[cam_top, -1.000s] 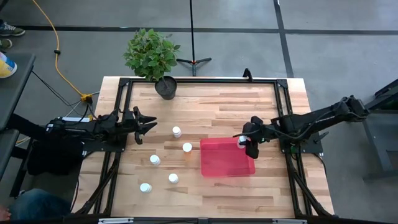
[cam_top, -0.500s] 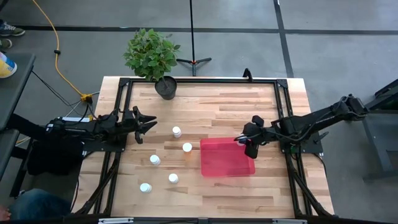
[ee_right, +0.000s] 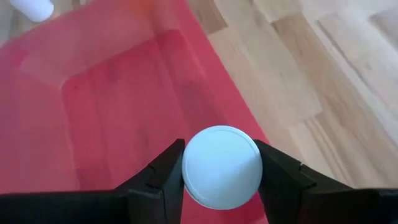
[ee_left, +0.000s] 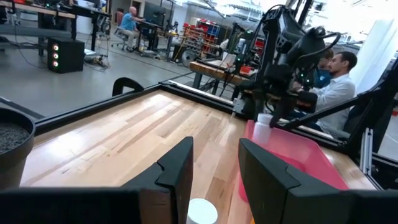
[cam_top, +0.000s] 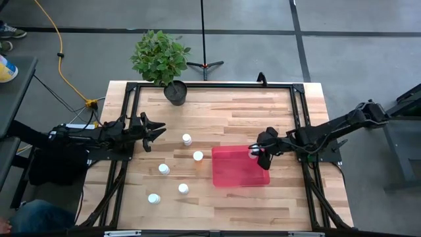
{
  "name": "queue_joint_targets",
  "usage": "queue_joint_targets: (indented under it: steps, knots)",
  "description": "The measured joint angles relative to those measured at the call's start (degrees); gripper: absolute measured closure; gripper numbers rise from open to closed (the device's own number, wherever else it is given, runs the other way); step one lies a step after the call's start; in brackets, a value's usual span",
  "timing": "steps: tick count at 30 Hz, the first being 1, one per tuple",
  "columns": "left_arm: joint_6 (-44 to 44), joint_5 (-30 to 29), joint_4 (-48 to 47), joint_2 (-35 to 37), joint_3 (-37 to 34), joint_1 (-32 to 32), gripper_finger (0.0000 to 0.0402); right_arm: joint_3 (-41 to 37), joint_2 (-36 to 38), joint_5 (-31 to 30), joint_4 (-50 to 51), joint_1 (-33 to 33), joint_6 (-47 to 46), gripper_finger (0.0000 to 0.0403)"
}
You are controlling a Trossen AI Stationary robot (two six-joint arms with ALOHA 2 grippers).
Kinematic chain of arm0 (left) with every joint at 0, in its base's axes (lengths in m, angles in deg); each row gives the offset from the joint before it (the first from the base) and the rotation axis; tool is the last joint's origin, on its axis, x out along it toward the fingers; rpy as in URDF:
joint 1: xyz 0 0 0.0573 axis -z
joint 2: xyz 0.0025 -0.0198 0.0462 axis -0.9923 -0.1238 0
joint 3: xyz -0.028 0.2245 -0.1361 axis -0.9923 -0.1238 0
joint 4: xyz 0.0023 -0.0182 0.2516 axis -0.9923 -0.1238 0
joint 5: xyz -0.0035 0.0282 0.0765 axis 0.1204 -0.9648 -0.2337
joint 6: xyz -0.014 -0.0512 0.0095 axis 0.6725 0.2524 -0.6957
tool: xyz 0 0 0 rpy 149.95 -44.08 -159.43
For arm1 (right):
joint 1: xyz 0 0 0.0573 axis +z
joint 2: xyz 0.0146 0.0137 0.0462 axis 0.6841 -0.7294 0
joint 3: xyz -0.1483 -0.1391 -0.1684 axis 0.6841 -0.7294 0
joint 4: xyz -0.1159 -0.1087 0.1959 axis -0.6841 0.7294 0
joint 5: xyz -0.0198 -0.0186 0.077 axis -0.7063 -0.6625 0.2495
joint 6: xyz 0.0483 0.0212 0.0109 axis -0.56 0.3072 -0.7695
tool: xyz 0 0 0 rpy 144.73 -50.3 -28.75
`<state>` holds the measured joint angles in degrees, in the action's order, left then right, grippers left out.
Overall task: Pick and place pill bottles into a basket
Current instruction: Put the white pill bottle into the pink bin
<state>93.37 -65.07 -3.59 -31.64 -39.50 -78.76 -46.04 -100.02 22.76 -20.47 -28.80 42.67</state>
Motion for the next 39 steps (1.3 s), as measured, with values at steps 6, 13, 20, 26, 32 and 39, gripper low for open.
queue_joint_targets:
  steps: [6,13,20,26,32,39]
  knots:
    - [0.71,-0.88,0.07,0.01,0.00,-0.01,0.0238,-0.57,0.00,-1.46,1.07,0.76,0.42,0.0254]
    - [0.88,-1.07,0.11,0.00,0.00,0.00,0.0238,-0.57,-0.24,-1.46,1.48,0.82,0.81,0.0249]
    - [0.88,-1.07,0.11,0.01,0.00,-0.01,0.0238,-0.55,-3.99,-1.35,-0.32,0.82,1.93,0.0253]
    - [0.90,-1.07,0.11,0.01,0.00,-0.01,0.0238,-0.51,-8.51,-2.05,-2.48,1.48,2.11,0.0247]
    - [0.90,-1.07,0.12,0.01,0.00,0.00,0.0238,-0.33,-10.47,-4.23,-4.08,3.69,1.31,0.0254]
    - [0.90,-1.16,0.13,-0.01,0.00,0.01,0.0238,-0.44,-10.54,-5.37,-3.69,4.90,-0.76,0.0218]
